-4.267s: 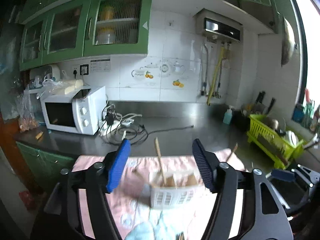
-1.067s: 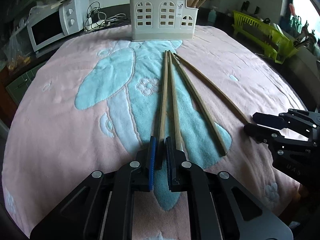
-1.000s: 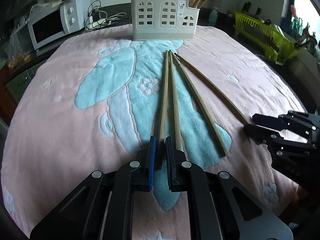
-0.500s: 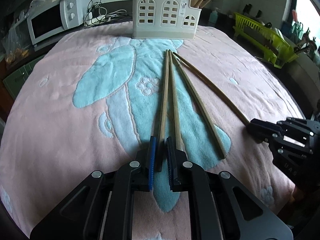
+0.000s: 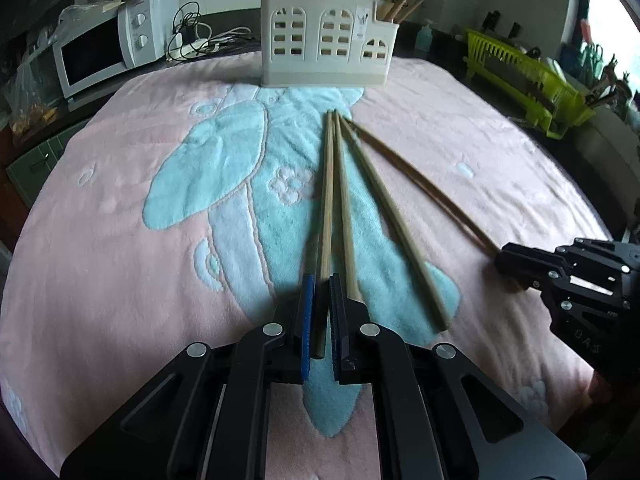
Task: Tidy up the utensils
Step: 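Lift the right tool's chopstick toward the holder while the left carries its own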
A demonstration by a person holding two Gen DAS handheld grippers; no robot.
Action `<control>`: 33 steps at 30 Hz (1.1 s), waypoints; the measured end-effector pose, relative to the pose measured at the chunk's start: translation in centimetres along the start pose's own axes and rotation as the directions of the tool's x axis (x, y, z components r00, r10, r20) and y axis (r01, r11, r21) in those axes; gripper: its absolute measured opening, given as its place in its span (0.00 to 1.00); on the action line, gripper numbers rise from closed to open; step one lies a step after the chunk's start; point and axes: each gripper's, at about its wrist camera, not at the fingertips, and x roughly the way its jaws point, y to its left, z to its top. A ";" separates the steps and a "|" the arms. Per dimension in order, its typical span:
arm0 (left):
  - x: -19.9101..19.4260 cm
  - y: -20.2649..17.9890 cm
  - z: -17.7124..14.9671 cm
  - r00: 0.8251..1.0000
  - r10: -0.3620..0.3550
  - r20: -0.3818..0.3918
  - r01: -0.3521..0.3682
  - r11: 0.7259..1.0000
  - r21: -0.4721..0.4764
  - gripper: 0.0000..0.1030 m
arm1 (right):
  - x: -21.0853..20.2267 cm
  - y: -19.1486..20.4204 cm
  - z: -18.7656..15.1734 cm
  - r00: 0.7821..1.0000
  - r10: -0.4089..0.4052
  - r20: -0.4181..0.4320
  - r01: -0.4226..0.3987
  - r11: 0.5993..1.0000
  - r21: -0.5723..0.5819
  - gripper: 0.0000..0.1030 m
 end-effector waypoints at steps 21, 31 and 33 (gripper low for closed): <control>-6.7 -0.7 5.4 0.948 -0.006 0.318 -0.008 0.999 0.040 0.05 | -6.8 -1.4 5.5 0.967 0.054 0.250 -0.062 0.998 0.024 0.07; -6.8 0.2 8.7 0.922 -0.020 0.388 0.022 1.000 0.000 0.05 | -6.6 -1.9 9.9 0.936 0.073 0.344 -0.097 0.994 0.053 0.07; -6.9 0.2 9.2 0.921 -0.021 0.390 0.023 1.000 -0.002 0.05 | -6.5 -2.0 10.5 0.931 0.070 0.357 -0.096 0.994 0.053 0.07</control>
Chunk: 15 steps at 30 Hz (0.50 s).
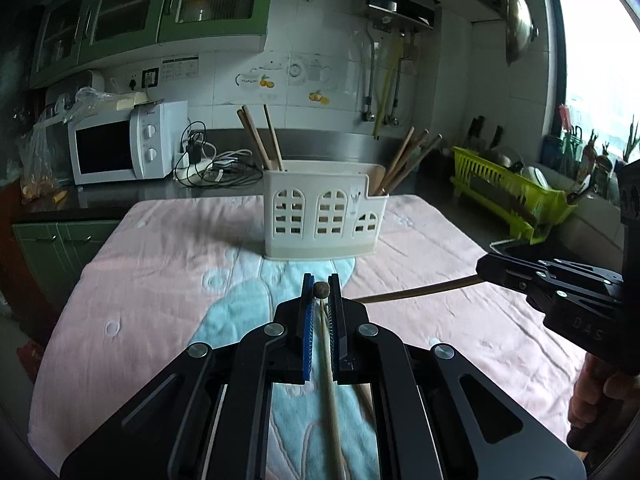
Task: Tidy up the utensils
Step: 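Lift the right tool's chopstick toward the holder while the left carries its own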
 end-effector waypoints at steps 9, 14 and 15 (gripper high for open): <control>1.1 0.4 2.2 1.000 0.000 -0.001 0.000 1.000 -0.005 0.05 | 1.4 -0.3 2.4 0.999 0.008 0.045 -0.007 1.000 -0.024 0.07; 1.9 1.2 3.9 1.000 -0.004 -0.017 0.003 0.999 -0.032 0.05 | 3.4 -0.7 4.4 1.000 0.007 0.026 -0.007 1.000 -0.016 0.07; 2.0 1.4 4.2 1.000 -0.006 -0.018 0.005 0.999 -0.036 0.05 | 3.7 -0.8 4.9 1.000 0.009 0.023 -0.008 1.000 -0.020 0.07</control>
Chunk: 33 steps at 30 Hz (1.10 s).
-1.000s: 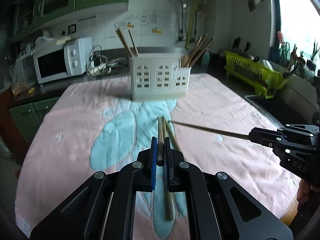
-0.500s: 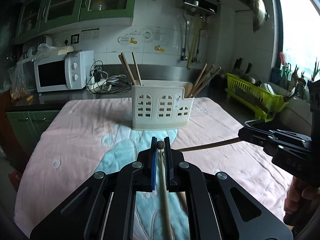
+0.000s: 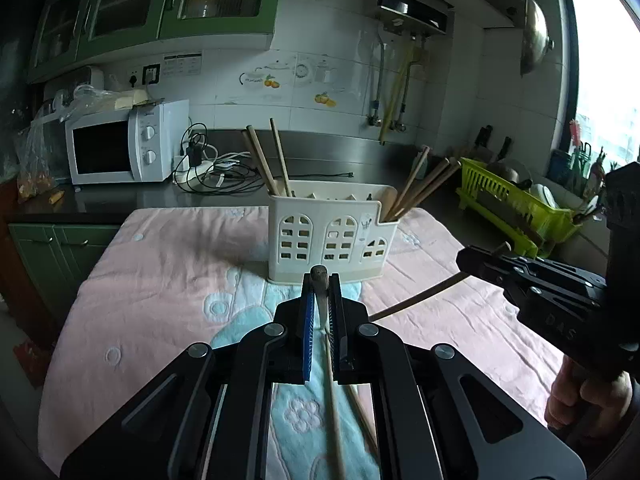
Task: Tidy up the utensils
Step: 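Lift the right tool's chopstick toward the holder while the left carries its own, then lower the right tool's chopstick into the holder while the left lowers its own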
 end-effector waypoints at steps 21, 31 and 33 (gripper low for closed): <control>-1.8 -2.3 14.4 0.988 0.011 0.153 -0.026 0.994 0.103 0.05 | -3.5 -4.5 16.5 0.999 -0.041 0.019 0.043 0.994 -0.099 0.06; 2.1 -2.2 21.5 0.965 0.041 0.258 -0.058 0.997 0.059 0.05 | 0.7 -6.4 19.1 0.997 -0.074 0.012 0.075 0.992 -0.104 0.06; 3.4 -1.9 21.9 0.964 0.047 0.263 -0.063 0.997 0.053 0.05 | 2.0 -6.6 19.0 0.997 -0.076 0.000 0.076 0.991 -0.111 0.06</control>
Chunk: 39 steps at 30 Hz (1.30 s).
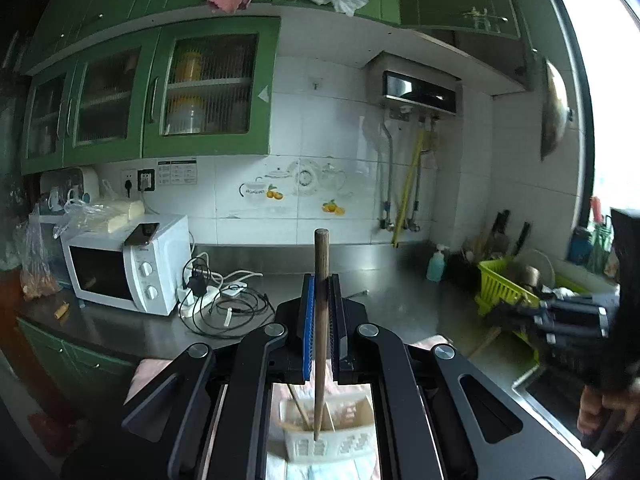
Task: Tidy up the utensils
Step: 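Lower the right tool's chopstick into the holder while the left lowers its own, then open both grippers and move them back down to the remaining chopsticks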
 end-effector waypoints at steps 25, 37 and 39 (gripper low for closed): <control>3.5 3.0 -4.1 0.993 0.027 -0.111 -0.039 0.994 -0.107 0.51 | 1.4 -0.8 -2.7 0.999 -0.030 -0.028 0.030 1.000 0.009 0.47; -8.9 4.1 -10.4 0.983 0.080 -0.163 -0.099 0.989 -0.108 0.81 | -6.1 4.4 -12.8 0.998 0.019 -0.053 -0.021 0.999 -0.034 0.77; -10.6 4.4 -12.1 0.978 0.100 -0.185 -0.119 0.988 -0.099 0.84 | -6.8 5.9 -15.7 0.996 0.028 -0.080 -0.032 0.999 -0.041 0.79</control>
